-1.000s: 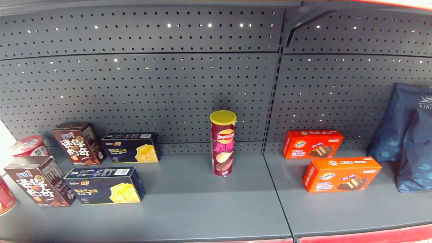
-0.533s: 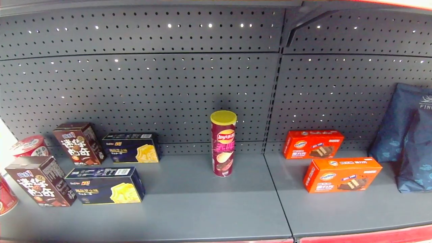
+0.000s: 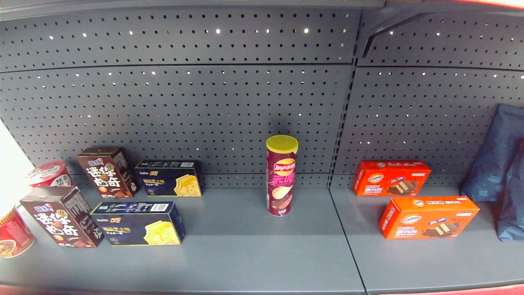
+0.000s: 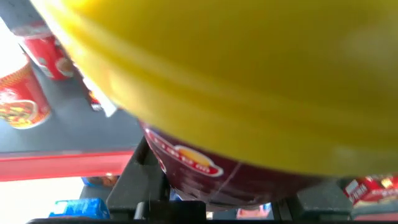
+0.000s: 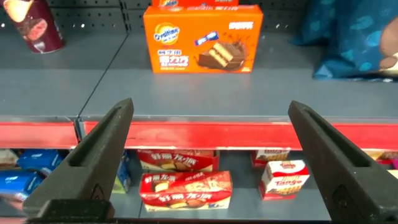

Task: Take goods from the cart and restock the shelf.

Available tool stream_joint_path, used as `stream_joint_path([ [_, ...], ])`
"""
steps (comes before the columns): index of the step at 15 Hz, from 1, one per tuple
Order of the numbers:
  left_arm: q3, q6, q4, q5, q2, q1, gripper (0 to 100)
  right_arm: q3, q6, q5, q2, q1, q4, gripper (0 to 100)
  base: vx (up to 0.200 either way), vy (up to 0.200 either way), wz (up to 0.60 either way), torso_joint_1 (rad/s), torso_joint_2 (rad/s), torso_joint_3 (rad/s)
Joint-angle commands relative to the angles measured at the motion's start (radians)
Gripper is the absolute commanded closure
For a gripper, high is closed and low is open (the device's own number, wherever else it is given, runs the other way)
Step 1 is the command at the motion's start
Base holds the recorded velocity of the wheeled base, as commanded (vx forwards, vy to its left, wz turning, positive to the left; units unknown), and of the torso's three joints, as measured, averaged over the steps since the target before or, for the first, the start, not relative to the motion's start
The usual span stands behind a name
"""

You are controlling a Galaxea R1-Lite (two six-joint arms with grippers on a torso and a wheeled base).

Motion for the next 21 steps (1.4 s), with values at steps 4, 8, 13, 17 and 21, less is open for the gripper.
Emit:
stream_joint_path([
  [4,-0.08,0.006,0.001,0.043,0.053,0.005,100,-0.391,-0.175,0.056,0.467,0.256,-0.015,0,0.0,0.0,0.0,0.0,0.0,0.0],
  [8,-0.068,0.007,-0.002,0.037,0.101,-0.002,100,-0.474,-0.17,0.108,0.719,0.426,-0.021,0,0.0,0.0,0.0,0.0,0.0,0.0],
  [13,-0.073,0.006,-0.013,0.021,0.168,-0.089,100,-0.533,-0.159,0.334,1.182,0.488,-0.337,0,0.0,0.0,0.0,0.0,0.0,0.0],
  [17,-0.071,-0.011,-0.01,0.003,0.164,-0.106,100,-0.705,-0.161,0.488,1.438,0.432,-0.453,0,0.0,0.0,0.0,0.0,0.0,0.0],
  [21,-0.07,-0.009,-0.005,0.0,0.152,-0.106,100,-0.86,-0.167,0.401,1.609,0.412,-0.455,0,0.0,0.0,0.0,0.0,0.0,0.0],
])
